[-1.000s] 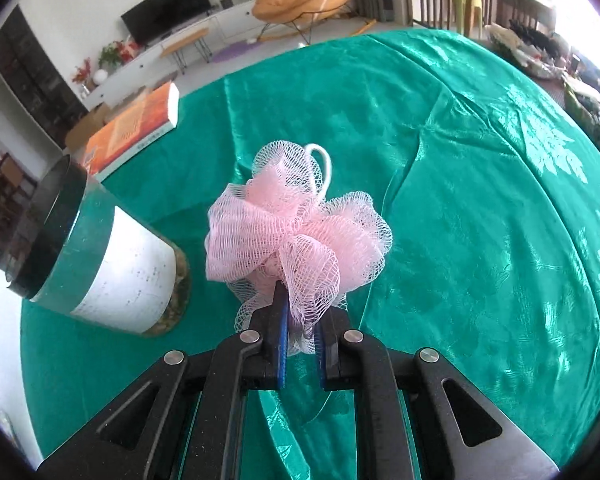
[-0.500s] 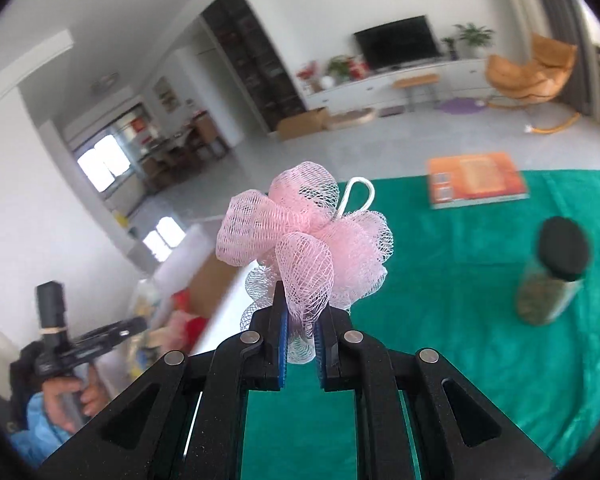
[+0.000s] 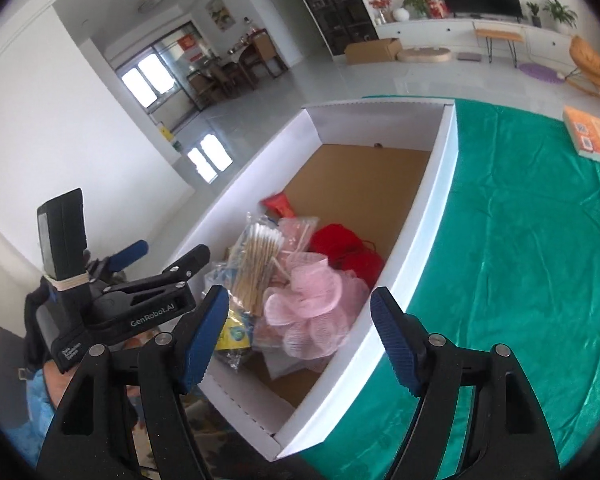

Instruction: Organize soft objects

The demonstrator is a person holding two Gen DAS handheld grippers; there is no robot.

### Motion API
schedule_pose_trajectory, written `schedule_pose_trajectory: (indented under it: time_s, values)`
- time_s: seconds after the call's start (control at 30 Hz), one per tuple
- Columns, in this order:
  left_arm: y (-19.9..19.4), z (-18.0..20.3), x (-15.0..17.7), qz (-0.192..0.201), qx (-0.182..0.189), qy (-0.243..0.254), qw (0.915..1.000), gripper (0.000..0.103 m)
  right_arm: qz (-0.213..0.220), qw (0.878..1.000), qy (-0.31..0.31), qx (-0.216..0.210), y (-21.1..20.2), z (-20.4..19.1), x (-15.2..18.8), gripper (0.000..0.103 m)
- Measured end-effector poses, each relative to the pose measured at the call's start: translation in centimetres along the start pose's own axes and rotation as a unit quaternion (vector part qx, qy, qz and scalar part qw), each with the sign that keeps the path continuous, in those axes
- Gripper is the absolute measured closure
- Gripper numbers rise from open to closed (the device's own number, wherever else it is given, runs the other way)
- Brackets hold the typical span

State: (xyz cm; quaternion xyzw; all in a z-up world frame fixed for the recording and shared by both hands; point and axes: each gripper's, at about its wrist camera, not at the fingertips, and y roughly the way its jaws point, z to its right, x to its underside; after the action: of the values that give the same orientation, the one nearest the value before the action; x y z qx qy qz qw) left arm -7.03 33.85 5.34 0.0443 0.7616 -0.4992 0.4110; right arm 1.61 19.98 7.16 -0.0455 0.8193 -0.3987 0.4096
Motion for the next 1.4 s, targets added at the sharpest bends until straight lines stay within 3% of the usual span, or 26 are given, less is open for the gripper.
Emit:
schedule_pose_trajectory:
  time_s: [0.13,0.4,1.4]
  values:
    - [-0.2,0.7,0.3,-0.012,-0.016,0.005,0.9998,0.002,0.008,0.997,-0.052,0.055,-0.7,-1.4,-0.2,0.026]
    - [-1.4,0.7,0.1,-0.001,-0.034,-0.002,0.9994,0.002,-0.018,0.992,-0.088,0.088,0.6,-2.7,0.0,0.026]
    - [-2.2,0.2,0.3,0.012,-0.052,0.002,0.9986,0.002,-0.028,0.99,-0.098,0.093,1.0,-3.2,1.0,0.026]
